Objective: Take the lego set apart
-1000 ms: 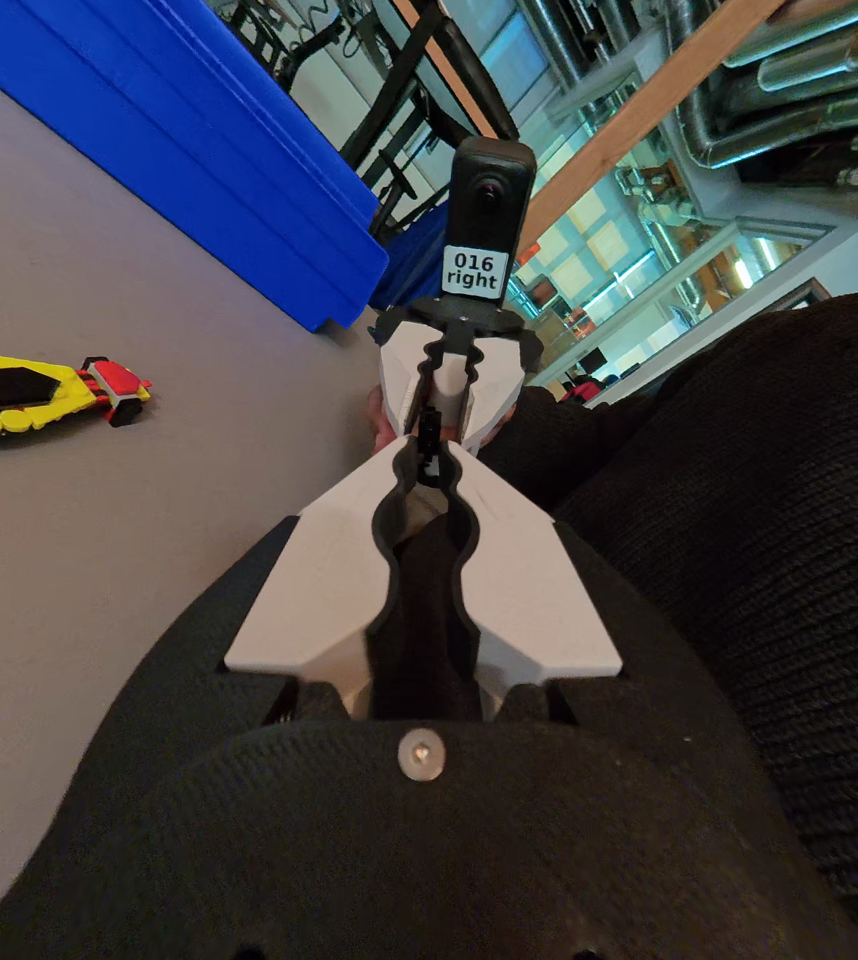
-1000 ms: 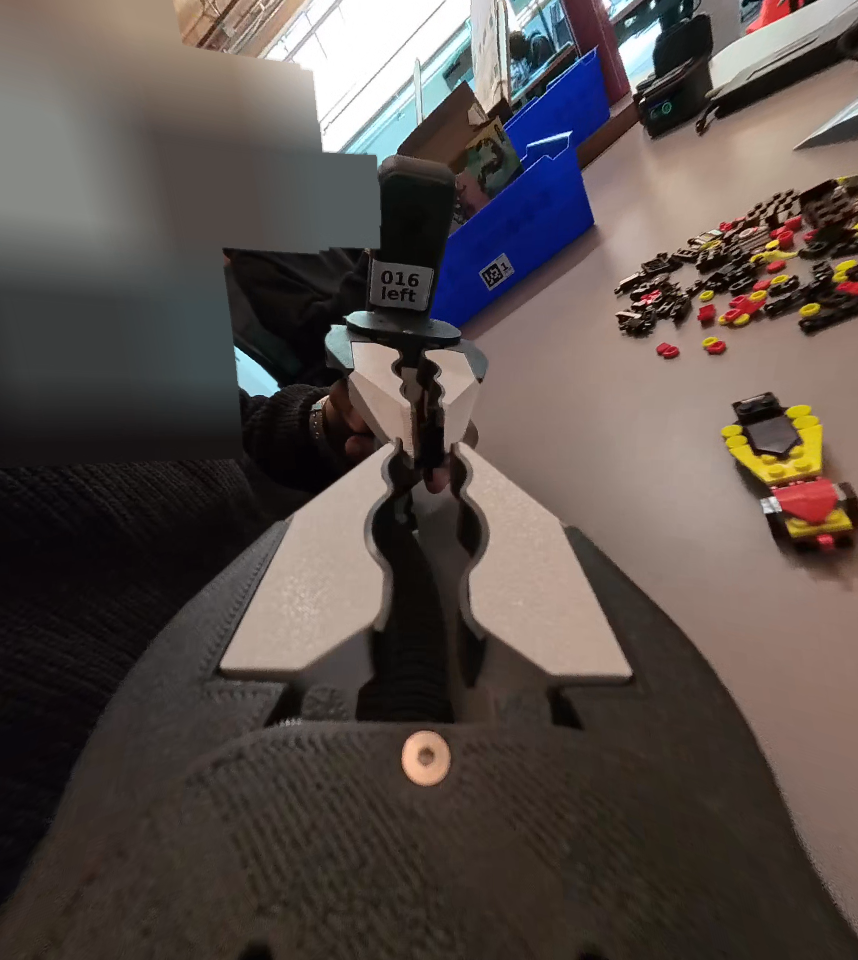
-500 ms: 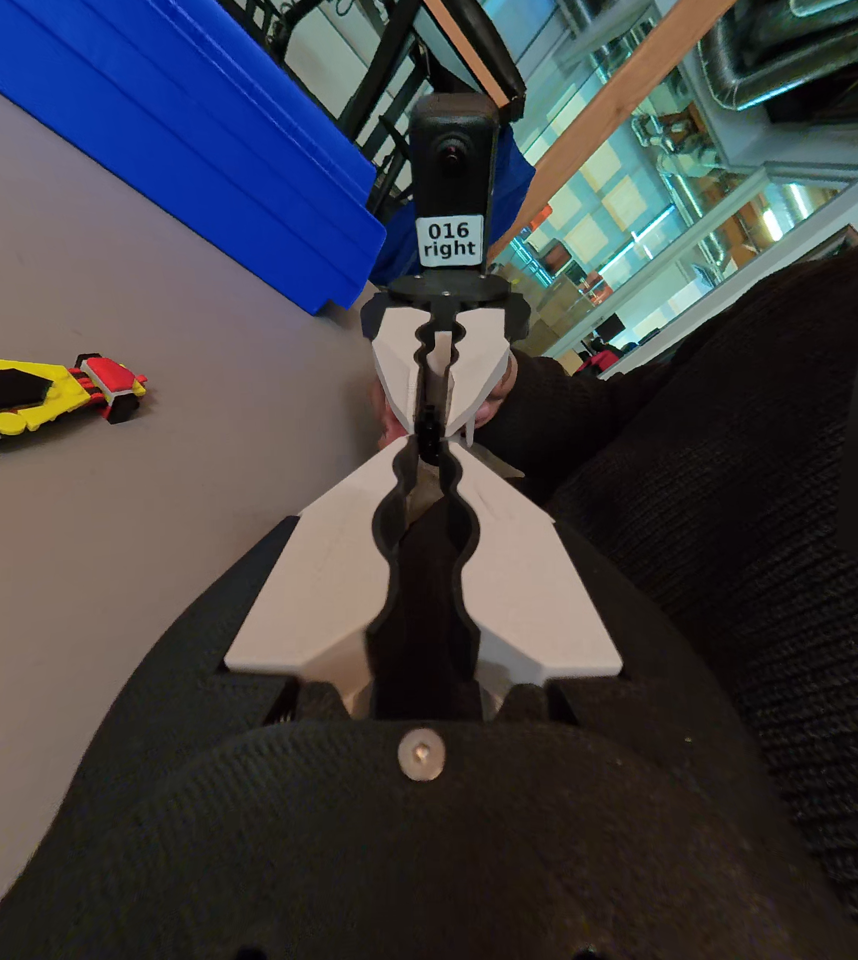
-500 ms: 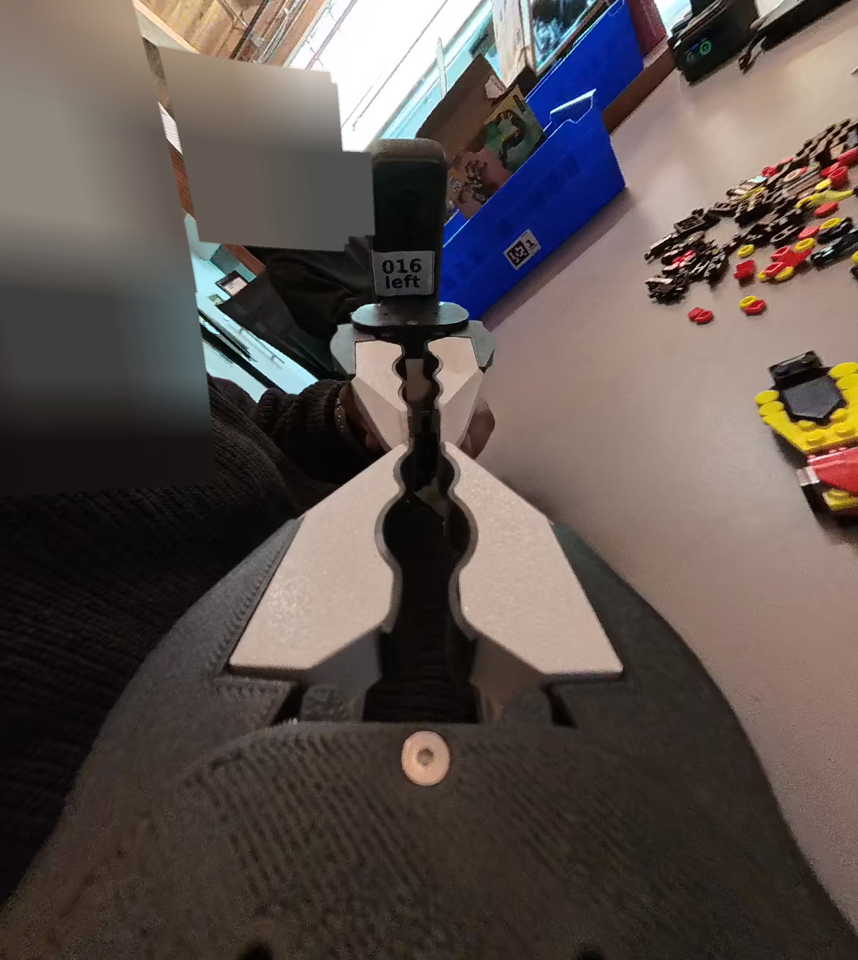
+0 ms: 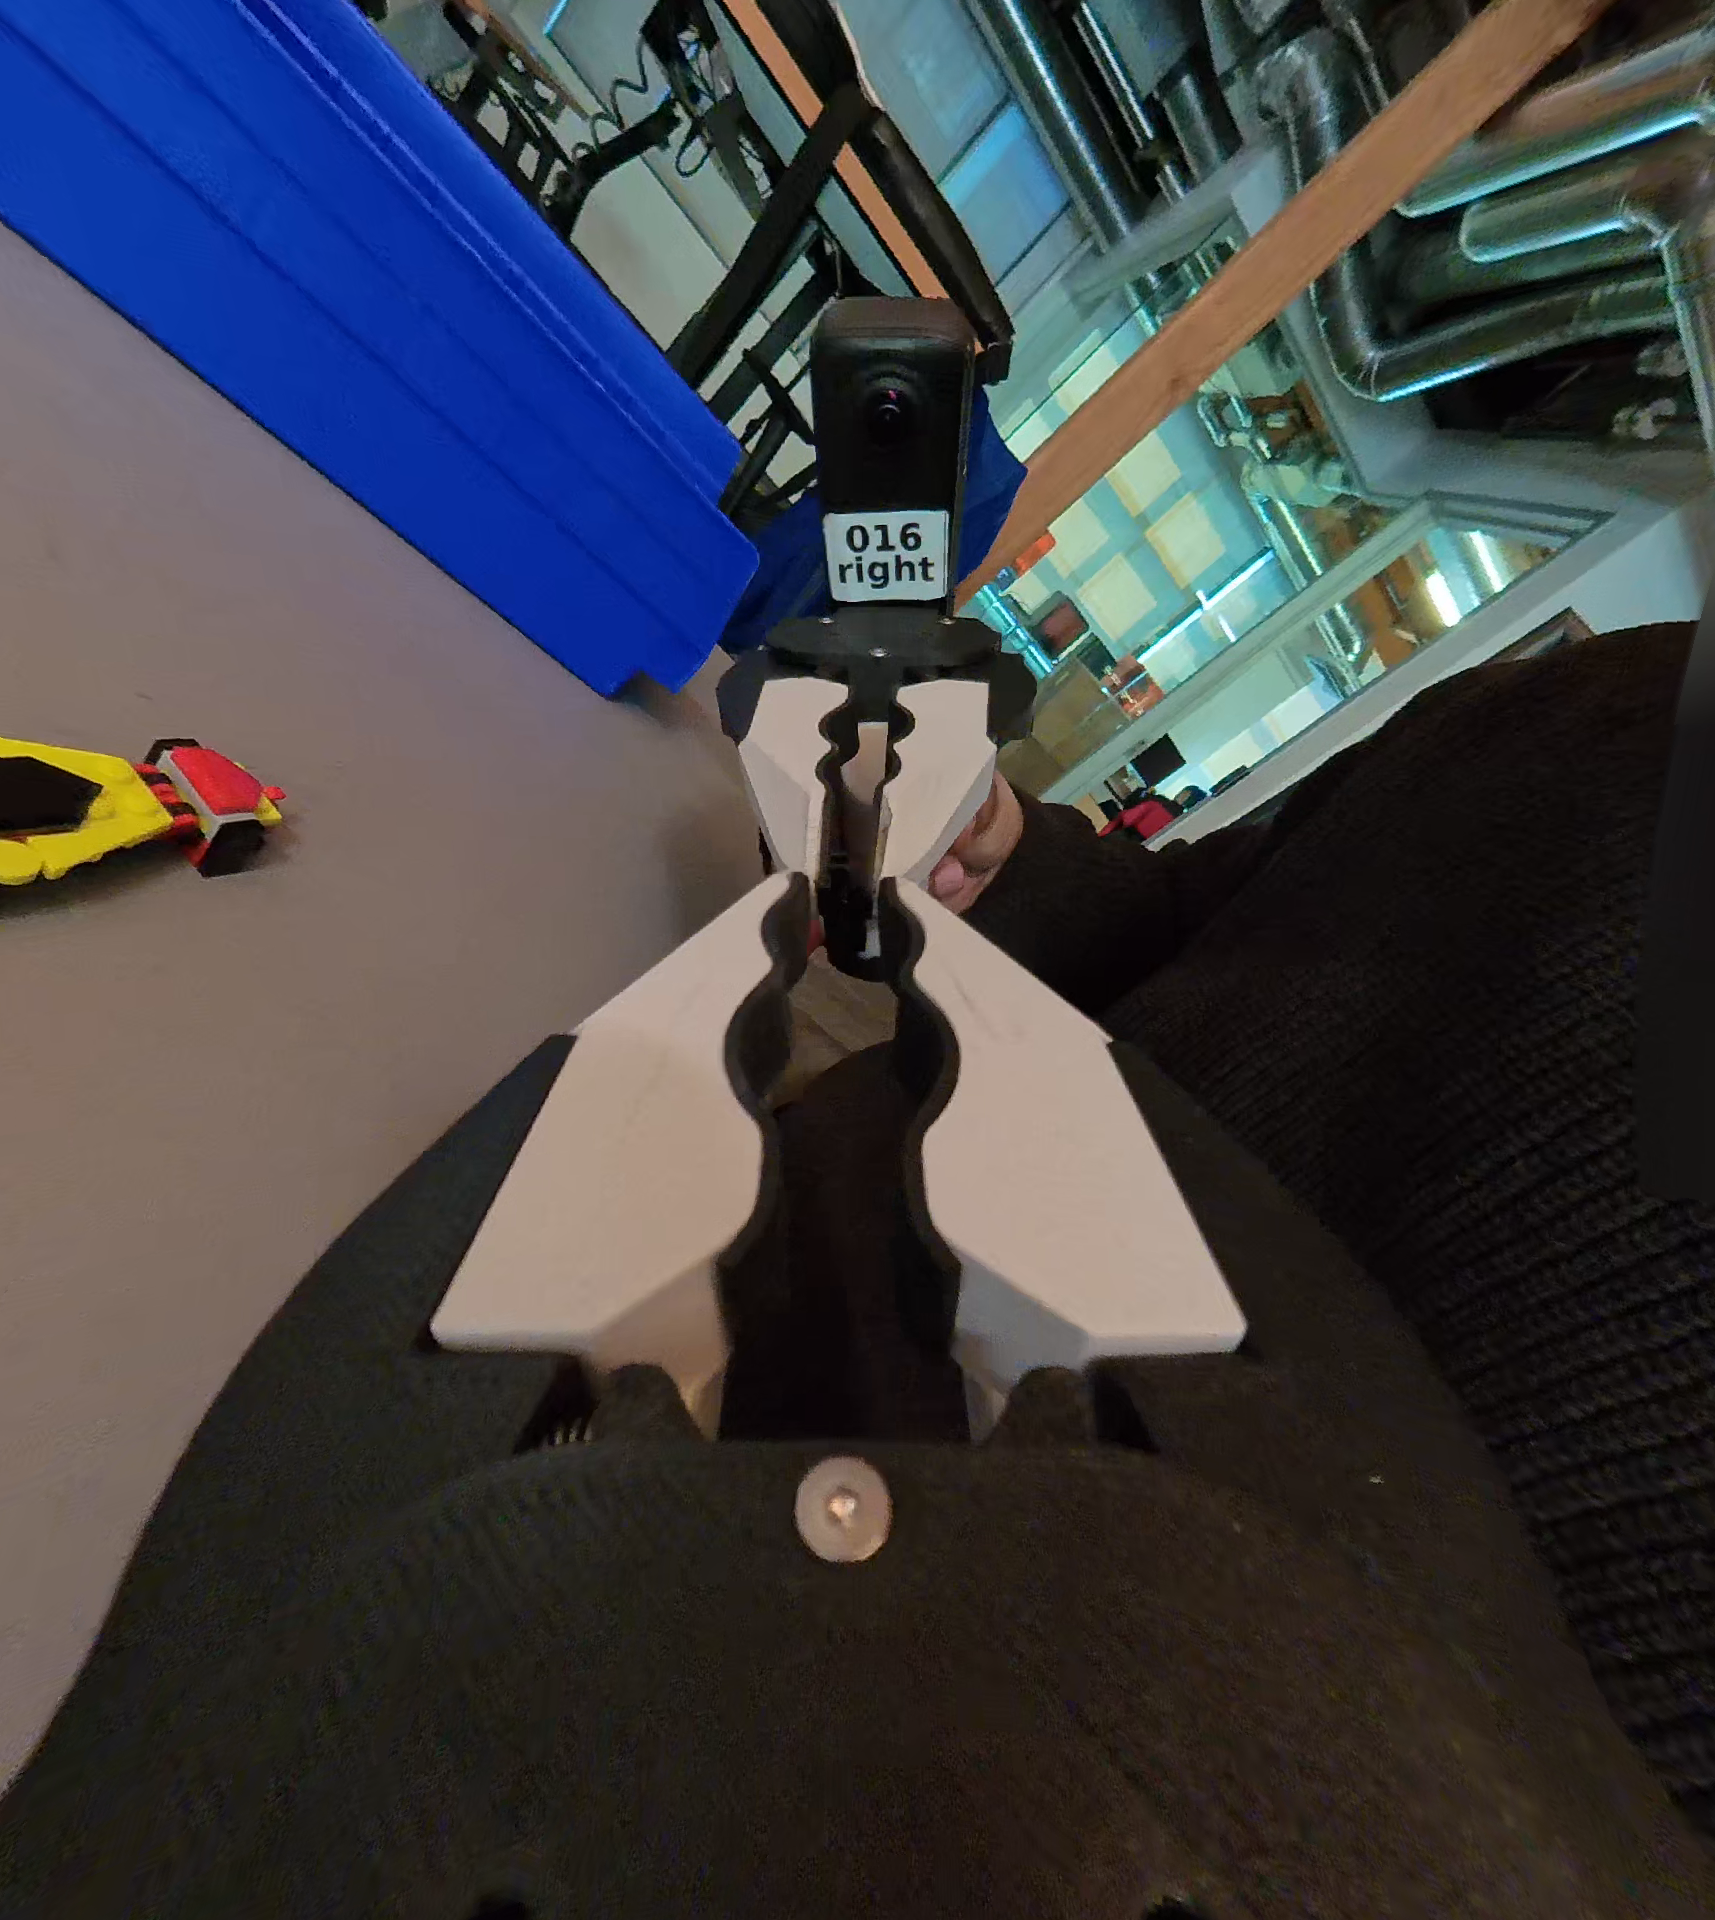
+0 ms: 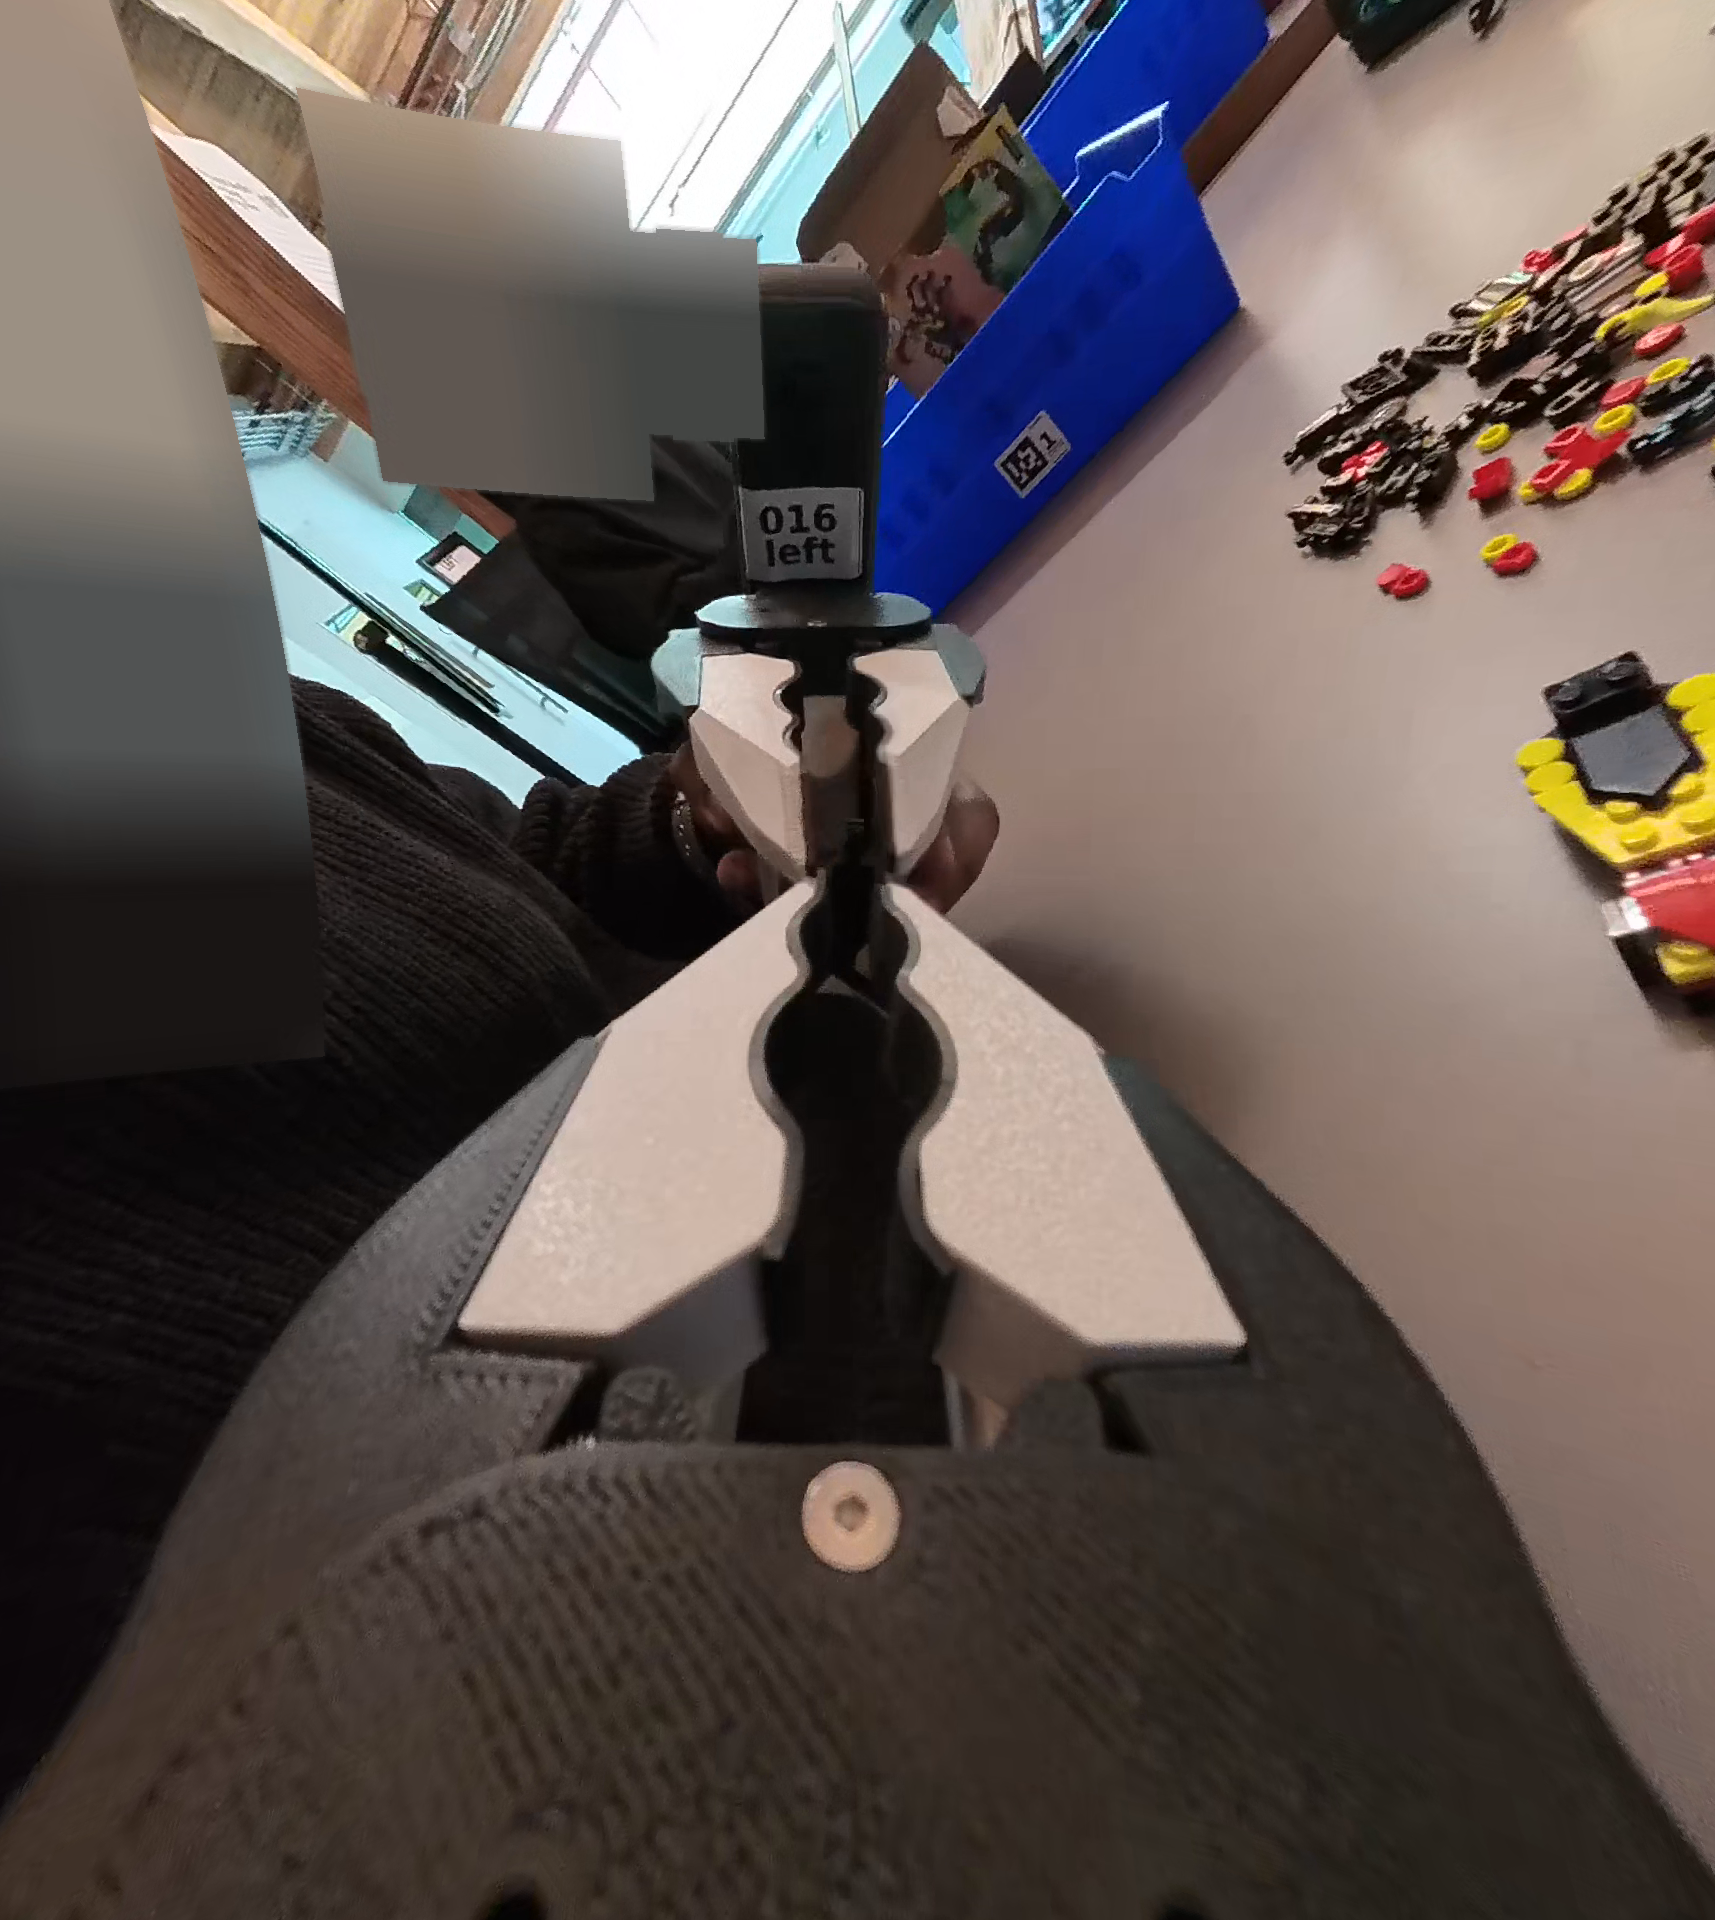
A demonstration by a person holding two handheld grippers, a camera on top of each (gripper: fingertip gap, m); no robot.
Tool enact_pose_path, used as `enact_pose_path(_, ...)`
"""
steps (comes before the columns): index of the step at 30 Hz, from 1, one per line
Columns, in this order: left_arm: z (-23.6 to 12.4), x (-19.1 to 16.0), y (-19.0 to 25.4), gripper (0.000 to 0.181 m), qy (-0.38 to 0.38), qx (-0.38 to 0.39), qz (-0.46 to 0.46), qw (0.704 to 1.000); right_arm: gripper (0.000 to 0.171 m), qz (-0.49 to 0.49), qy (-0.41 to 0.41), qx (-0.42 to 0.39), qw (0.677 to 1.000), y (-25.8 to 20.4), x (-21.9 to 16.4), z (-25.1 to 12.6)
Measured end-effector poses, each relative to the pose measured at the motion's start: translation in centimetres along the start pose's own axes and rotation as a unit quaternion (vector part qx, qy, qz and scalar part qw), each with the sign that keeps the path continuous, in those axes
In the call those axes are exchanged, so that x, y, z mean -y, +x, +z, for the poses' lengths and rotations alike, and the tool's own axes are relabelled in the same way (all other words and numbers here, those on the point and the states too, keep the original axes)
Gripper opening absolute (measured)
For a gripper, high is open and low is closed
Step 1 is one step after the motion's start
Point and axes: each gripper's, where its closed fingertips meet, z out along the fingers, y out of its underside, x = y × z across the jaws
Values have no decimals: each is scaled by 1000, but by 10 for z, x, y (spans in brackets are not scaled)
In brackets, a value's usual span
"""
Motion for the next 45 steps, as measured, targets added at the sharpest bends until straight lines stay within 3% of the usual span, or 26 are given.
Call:
enact_pose_path(6,0,1,2,4,0,-15,-34,999,7,-14,-2,0,1000,-2,1,-1)
enact_pose_path(16,-1,13,4,5,39,-27,-93,995,5,14,72,8,997,-2,21,-5)
enact_pose_path(19,-10,18,-5,0,62,-11,-101,993,0,35,177,-7,984,11,54,-42)
enact_pose_path(21,-16,26,-11,0,81,-1,-100,992,0,-40,161,-83,983,23,54,-51)
enact_pose_path(23,-11,22,-12,0,68,2,-91,994,0,-59,141,-67,986,9,49,-33)
enact_pose_path(26,-10,22,-10,0,71,-3,-91,993,0,-102,85,-116,984,21,32,-20)
enact_pose_path(29,-21,26,-25,0,69,51,-51,995,0,-123,96,-131,979,26,39,-32)
enact_pose_path(32,-40,34,-55,0,65,166,14,984,0,-137,112,-117,977,22,43,-35)
enact_pose_path(35,-68,42,-90,0,44,310,99,945,1,-117,174,-52,976,3,54,-33)
enact_pose_path(37,-80,45,-105,5,33,368,133,920,13,-79,223,-10,971,-6,64,-38)
enact_pose_path(40,-85,43,-120,13,11,413,150,898,31,-50,242,-14,969,0,68,-42)
enact_pose_path(45,-73,41,-125,26,-12,414,179,892,40,-80,225,-68,969,10,68,-49)
